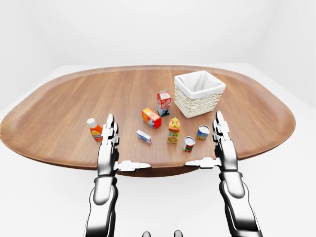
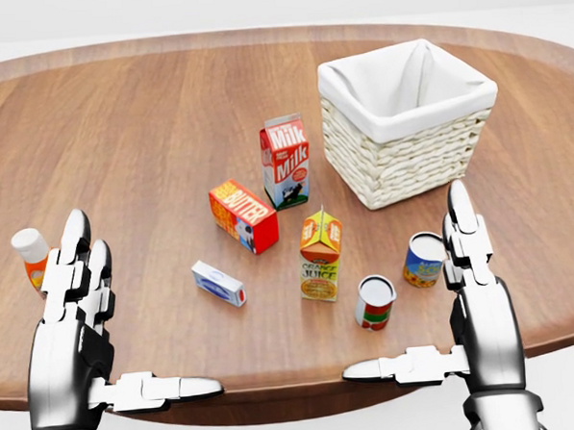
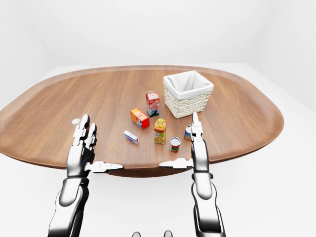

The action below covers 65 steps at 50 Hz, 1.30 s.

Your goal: Pick up the alphabet soup and the tomato sauce, and put them in the basket.

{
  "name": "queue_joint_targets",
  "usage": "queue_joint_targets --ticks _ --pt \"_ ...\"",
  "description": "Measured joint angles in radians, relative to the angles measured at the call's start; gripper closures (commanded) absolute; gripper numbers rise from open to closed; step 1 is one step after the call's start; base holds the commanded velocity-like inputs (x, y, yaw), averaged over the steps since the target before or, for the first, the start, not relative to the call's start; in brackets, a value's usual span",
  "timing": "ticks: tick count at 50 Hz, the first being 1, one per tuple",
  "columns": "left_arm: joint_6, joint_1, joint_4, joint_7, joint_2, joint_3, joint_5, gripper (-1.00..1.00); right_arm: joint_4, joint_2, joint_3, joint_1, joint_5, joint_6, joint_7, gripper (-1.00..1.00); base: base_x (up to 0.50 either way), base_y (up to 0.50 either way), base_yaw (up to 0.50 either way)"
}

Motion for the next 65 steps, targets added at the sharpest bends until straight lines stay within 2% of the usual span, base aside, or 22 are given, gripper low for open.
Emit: queue_joint_targets --ticks 65 --pt "0.0 -0.003 0.007 -0.006 0.0 -0.002 -0.006 -1.0 0.036 0.0 0.002 0.005 -0.008 0.0 -0.011 -1.0 0.3 0.0 0.0"
